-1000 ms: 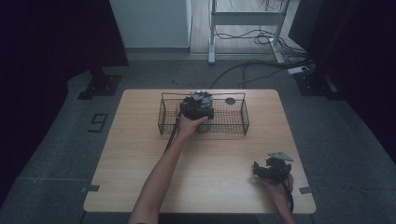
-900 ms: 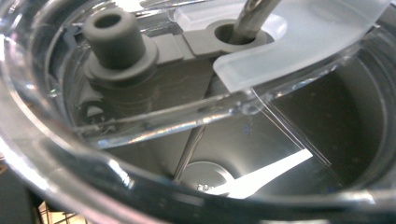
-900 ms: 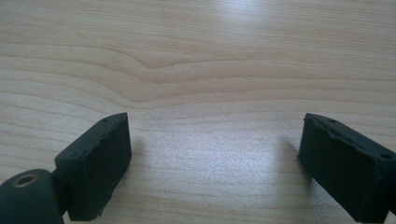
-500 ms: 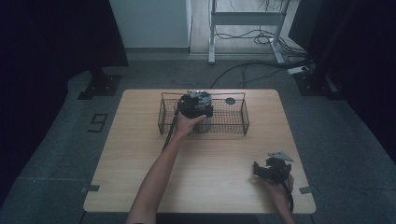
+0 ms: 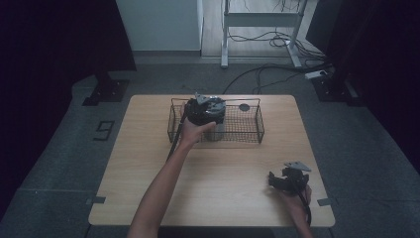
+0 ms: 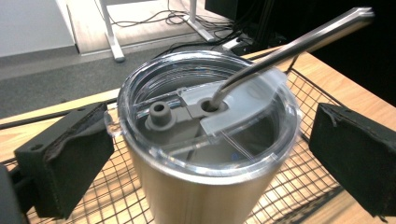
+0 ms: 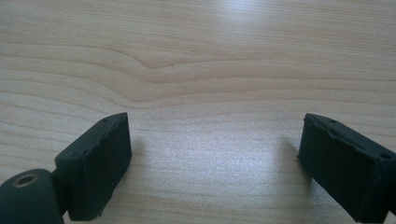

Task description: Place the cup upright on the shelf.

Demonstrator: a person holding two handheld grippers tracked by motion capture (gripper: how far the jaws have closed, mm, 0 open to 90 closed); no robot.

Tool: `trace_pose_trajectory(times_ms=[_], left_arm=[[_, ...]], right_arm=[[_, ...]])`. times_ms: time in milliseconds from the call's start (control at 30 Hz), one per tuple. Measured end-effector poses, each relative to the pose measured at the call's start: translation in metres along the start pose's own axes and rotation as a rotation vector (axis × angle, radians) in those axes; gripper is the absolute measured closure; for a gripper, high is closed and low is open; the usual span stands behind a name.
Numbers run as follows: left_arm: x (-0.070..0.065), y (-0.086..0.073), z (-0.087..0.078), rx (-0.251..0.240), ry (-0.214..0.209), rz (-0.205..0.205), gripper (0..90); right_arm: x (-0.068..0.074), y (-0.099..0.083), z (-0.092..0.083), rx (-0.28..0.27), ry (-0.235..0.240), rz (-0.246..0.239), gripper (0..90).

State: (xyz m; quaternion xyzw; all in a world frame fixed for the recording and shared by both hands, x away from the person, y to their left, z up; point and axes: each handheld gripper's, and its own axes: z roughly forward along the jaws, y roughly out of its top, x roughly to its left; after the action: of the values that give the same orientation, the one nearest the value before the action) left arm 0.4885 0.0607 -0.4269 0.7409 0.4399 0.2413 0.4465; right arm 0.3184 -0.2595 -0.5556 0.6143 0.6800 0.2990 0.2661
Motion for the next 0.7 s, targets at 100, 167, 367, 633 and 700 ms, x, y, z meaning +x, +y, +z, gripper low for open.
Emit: trace_pose_trajectory(times_ms=[100, 167, 367, 633, 700], left_arm=[[-0.001, -0.002, -0.011, -0.019, -0.007, 0.032, 0.4], [-0.001, -0.003, -0.019, -0.023, -0.007, 0.046, 0.4], [0.001, -0.011, -0.038, -0.018, -0.014, 0.074, 2.3], [0.005, -0.032, -0.064, -0.022, -0.038, 0.055, 3.7], [0.004, -0.038, -0.072, -0.03, -0.053, 0.05, 4.3]], right_arm=[[0.0, 0.0, 0.0, 0.0, 0.0, 0.0, 9.1], [0.0, 0.0, 0.0, 0.0, 0.0, 0.001, 9.1], [0.0, 0.0, 0.0, 0.0, 0.0, 0.0, 9.2], [0.0, 0.0, 0.0, 0.0, 0.0, 0.0, 9.1], [0.0, 0.0, 0.0, 0.0, 0.0, 0.0, 9.1]])
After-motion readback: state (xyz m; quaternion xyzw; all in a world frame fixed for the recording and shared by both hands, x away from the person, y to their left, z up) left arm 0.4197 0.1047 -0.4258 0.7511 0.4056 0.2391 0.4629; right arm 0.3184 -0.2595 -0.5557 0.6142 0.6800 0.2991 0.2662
